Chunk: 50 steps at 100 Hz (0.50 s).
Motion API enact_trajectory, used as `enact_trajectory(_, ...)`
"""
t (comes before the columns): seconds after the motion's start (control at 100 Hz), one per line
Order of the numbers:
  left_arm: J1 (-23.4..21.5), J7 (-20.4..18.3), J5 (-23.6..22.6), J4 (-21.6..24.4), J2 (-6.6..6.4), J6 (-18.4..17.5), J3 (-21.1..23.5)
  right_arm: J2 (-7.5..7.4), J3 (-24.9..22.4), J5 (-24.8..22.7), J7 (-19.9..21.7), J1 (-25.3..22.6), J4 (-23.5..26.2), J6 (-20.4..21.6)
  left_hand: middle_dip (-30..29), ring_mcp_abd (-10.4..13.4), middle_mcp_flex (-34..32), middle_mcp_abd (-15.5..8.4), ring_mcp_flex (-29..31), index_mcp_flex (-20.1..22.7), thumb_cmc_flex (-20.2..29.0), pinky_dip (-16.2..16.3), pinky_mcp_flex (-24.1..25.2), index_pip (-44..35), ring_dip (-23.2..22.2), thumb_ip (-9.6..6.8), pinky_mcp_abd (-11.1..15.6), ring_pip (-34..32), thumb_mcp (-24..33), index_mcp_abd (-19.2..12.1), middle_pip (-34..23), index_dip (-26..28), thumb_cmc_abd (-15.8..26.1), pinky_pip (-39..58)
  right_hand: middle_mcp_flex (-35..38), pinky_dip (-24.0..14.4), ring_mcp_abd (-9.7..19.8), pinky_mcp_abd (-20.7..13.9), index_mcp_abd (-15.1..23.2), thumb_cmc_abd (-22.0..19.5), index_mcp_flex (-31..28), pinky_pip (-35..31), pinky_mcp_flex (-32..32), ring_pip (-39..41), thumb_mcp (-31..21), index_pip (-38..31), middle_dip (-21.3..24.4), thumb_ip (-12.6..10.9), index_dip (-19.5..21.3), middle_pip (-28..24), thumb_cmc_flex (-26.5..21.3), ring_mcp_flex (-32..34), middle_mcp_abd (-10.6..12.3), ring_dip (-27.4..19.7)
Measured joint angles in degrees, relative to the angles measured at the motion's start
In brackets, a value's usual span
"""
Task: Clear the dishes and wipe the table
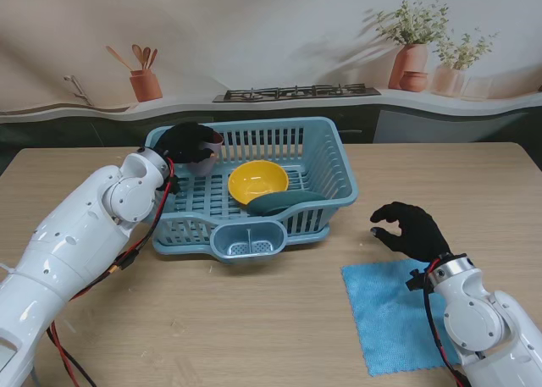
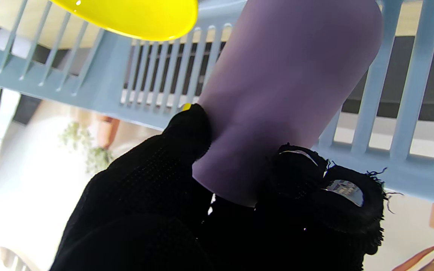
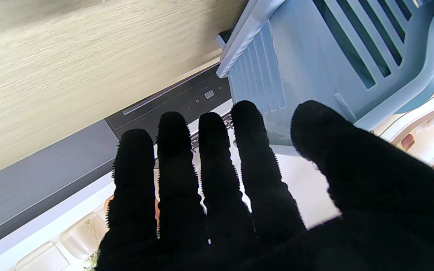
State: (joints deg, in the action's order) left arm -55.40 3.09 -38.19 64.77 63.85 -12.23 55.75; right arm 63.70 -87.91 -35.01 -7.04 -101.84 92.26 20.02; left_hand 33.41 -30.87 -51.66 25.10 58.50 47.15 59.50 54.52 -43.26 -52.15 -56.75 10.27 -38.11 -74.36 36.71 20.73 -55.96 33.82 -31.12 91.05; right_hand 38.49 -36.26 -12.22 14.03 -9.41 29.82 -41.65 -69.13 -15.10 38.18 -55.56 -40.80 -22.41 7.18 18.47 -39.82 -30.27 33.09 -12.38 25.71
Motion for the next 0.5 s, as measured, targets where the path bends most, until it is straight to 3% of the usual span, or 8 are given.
enact_trajectory(0.5,1.07,1.61,2.00,-1.78,0.64,1.44,-0.77,0.01,0.16,-0.01,-0.07,0.03,-0.09,-0.25,-1.43,0.11,-0.06,0.00,-0.19,0.00,0.00,-2.42,2.79,-0.33,3.47,0.00,0.00,5.94,0.00,0.00,1.41,-3.29,0.00,-2.93,0.00,0.00,0.00,0.00,0.00,0.00,0.00,0.00,0.12,0.00,0.01,0.00,0.00,0.00,0.00,0.00,0.00,0.00,0.00,0.01)
